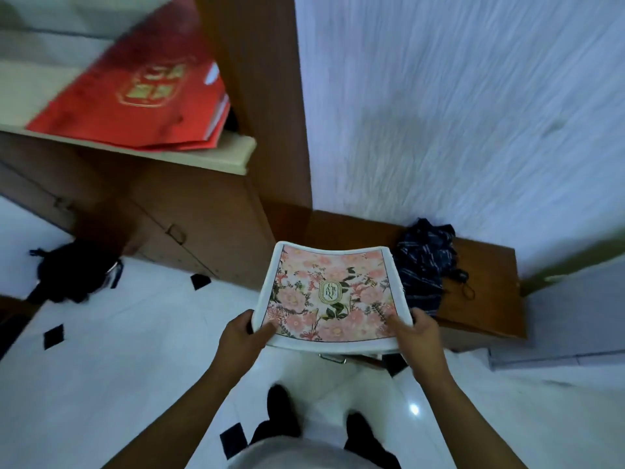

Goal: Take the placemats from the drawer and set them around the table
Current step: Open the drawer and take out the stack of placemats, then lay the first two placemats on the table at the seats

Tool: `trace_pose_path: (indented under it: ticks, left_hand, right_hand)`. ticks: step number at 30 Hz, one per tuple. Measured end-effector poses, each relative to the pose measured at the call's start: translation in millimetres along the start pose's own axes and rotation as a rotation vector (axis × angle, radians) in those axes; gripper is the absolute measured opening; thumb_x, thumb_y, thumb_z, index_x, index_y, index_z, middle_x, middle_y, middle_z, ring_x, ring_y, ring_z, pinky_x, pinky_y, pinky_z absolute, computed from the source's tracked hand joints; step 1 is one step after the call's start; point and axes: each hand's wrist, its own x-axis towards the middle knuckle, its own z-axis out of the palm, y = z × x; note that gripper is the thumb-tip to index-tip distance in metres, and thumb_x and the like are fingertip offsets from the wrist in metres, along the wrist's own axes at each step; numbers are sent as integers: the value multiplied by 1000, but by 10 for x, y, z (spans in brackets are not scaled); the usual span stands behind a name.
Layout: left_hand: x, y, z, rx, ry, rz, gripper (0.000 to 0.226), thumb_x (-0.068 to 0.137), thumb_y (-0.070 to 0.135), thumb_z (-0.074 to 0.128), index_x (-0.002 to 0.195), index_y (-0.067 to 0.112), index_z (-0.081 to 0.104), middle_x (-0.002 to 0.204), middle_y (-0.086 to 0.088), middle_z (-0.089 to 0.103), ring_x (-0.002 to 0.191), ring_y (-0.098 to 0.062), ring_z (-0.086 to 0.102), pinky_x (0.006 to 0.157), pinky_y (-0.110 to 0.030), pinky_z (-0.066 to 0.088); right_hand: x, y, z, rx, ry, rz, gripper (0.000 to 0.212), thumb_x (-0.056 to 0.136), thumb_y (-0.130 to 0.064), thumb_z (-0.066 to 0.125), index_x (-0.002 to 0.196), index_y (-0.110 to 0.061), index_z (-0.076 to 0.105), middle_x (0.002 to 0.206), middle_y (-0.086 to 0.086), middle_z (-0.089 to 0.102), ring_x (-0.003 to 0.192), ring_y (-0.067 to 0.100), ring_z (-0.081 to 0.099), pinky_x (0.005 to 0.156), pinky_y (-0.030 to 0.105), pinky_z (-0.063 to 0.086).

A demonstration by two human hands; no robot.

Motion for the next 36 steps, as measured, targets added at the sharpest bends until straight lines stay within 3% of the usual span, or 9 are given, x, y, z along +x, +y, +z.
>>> trace_pose_path:
  ticks: [4,9,13,16,21,24,29,36]
  left_hand:
    - [-568,-10,-111,-123,174,-34,3,85,24,71,87,23,69,79,-3,72,70,-21,67,70,-46,56]
    - [-1355,-196,-273,-290,422,-85,13,85,25,70,75,17,66,66,-2,66,58,-13,58,63,-39,52]
    - [-2050,-442,-571,-409,660,-94,19,85,22,69,69,16,61,57,6,57,54,-10,52,54,-28,44]
    - [-2558,-691,-827,-454,840,-114,20,85,18,68,67,16,58,51,8,52,47,-6,45,45,-18,37]
    - [-3567,-1337,-1247,-513,1111,-170,7,83,21,70,78,18,66,64,-3,64,53,-8,52,49,-23,41]
    - [-4225,-1772,-1461,-545,1263,-190,6,85,18,69,80,19,66,62,11,65,54,-4,55,51,-20,42]
    - [-5468,-2597,-1799,-628,1461,-282,7,83,17,72,88,22,71,83,5,75,69,-12,69,60,-29,52]
    - [-7005,-3524,-2055,-639,1730,-451,10,82,20,73,92,21,71,87,4,76,74,-15,71,62,-35,55]
  right_hand:
    - [-142,-207,-53,-22,-160,-111,6,81,-22,70,85,-19,67,80,7,72,73,27,69,66,51,59]
    - [-371,-540,184,-123,-414,-274,4,85,-16,67,88,-18,65,83,2,71,73,19,68,62,38,56]
    - [-803,-777,686,-193,-626,-409,4,87,-15,66,91,-15,65,85,1,71,70,13,67,53,24,51]
    - [-1253,-891,1107,-234,-768,-499,3,85,-14,67,85,-17,66,83,5,72,66,16,67,55,33,53]
    - [-2326,-936,1904,-310,-1031,-648,9,85,-8,66,86,-17,66,80,1,72,56,3,64,48,19,47]
    - [-3077,-769,2437,-376,-1157,-731,9,85,-9,66,86,-18,65,79,-3,71,63,10,66,56,29,51]
    - [-4522,-193,3268,-430,-1362,-796,7,82,-17,69,88,-16,65,81,1,72,72,22,67,64,37,50]
    - [-6438,636,4081,-510,-1676,-841,6,85,-11,65,88,-16,64,84,7,71,75,28,66,65,39,51]
